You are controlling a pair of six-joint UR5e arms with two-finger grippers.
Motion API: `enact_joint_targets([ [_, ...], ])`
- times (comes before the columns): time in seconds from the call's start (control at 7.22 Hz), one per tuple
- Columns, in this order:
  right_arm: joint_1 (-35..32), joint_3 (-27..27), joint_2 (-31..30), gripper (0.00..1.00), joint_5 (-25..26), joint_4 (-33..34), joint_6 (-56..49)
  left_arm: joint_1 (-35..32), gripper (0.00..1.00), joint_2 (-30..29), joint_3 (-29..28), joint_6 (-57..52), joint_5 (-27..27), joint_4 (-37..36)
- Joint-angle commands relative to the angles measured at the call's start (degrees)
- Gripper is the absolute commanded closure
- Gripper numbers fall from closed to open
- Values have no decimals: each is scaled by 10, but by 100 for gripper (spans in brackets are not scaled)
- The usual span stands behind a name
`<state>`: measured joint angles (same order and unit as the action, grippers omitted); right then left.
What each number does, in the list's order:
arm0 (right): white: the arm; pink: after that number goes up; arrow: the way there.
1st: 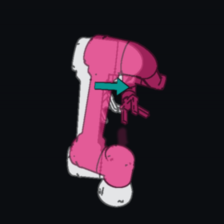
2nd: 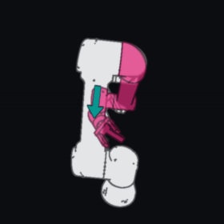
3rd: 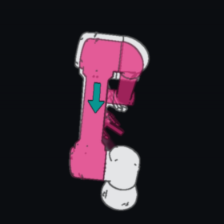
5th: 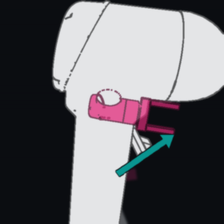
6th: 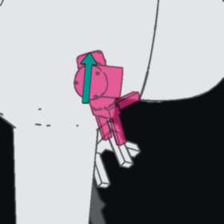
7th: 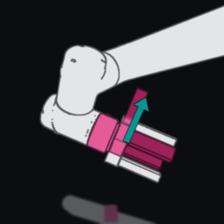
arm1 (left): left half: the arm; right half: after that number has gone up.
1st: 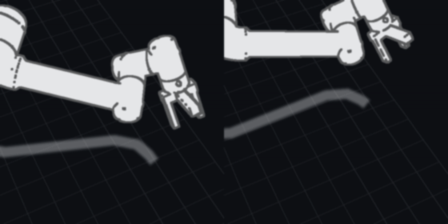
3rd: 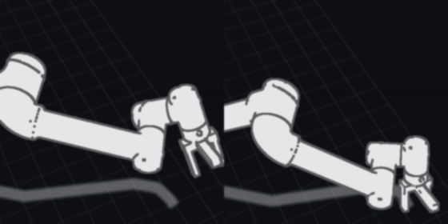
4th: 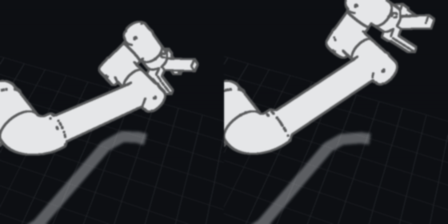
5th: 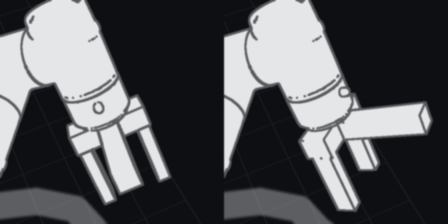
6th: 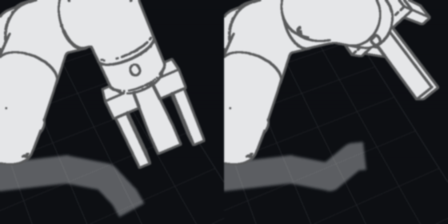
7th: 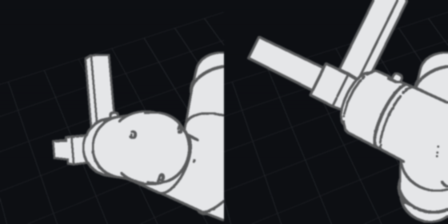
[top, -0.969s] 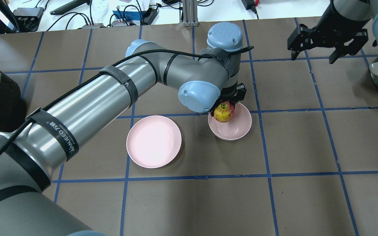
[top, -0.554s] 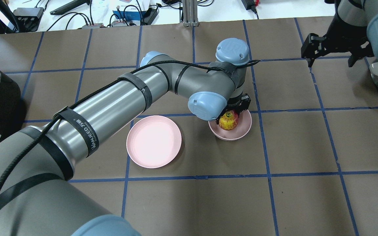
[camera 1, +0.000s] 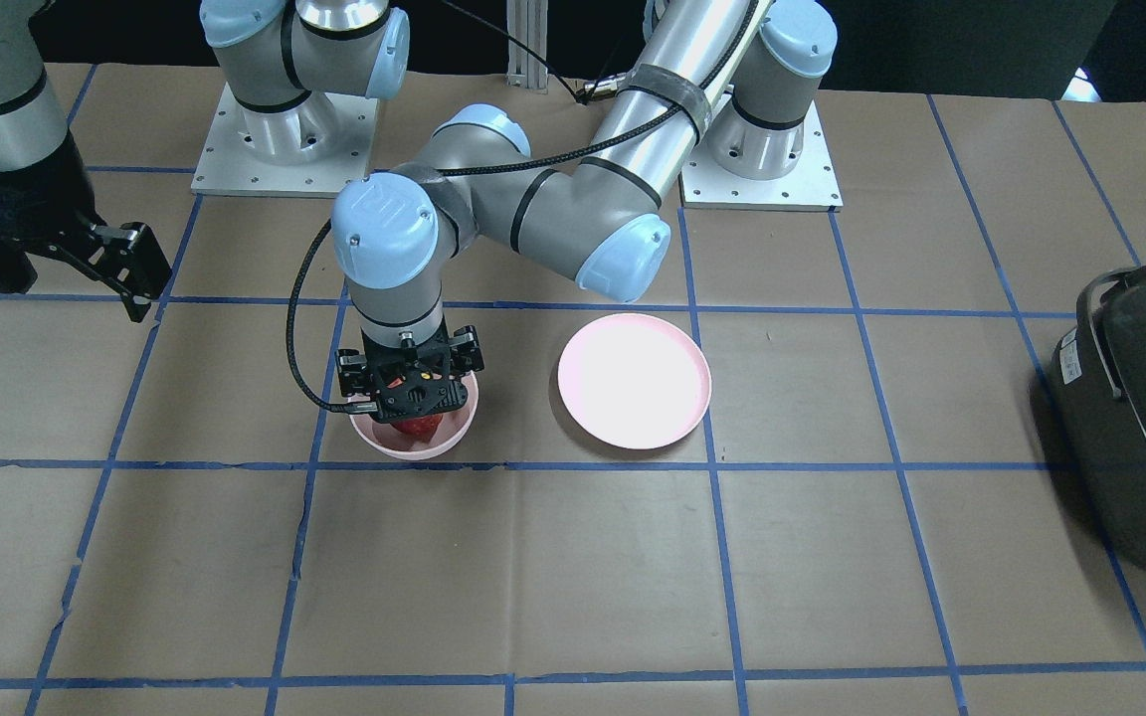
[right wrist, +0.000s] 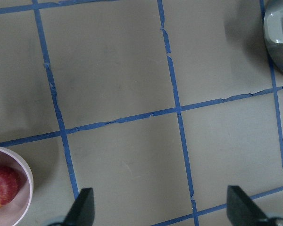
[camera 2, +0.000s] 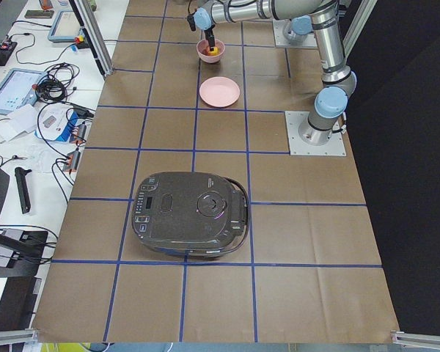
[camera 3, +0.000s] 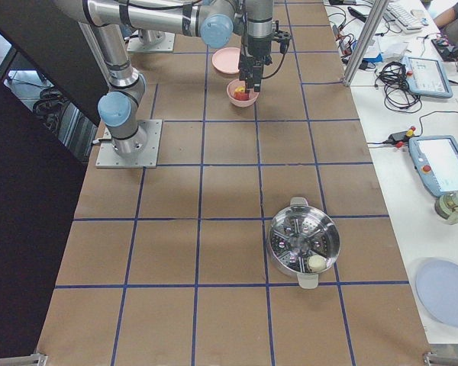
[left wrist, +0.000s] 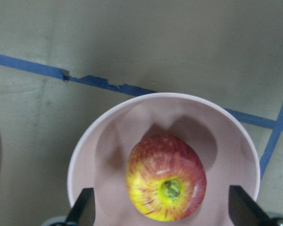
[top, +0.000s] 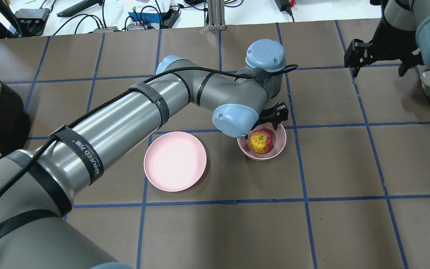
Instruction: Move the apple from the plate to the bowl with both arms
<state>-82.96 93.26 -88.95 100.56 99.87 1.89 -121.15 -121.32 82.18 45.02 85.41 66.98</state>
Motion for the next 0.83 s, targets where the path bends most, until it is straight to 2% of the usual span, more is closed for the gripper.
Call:
enact_joint_targets([
  [0.0,-11,-2,-1,0,-79,0,0,64,0,96,16,-103,5,93],
  [0.14,-18,-3,-2,0,-124,0,0,113,0,142,18,-155,3,138],
  [0.28,-32,-3,-2,0,-126,0,4,175,0,187,19,-307,6,235],
  [0.42,-53,-3,-1,0,-127,1,7,235,0,228,18,-387,10,284],
  [0.55,-63,-3,-2,0,-127,1,9,273,0,251,7,-391,12,309],
  [0.69,-63,-3,-1,0,-127,2,9,275,0,274,4,-391,38,306],
])
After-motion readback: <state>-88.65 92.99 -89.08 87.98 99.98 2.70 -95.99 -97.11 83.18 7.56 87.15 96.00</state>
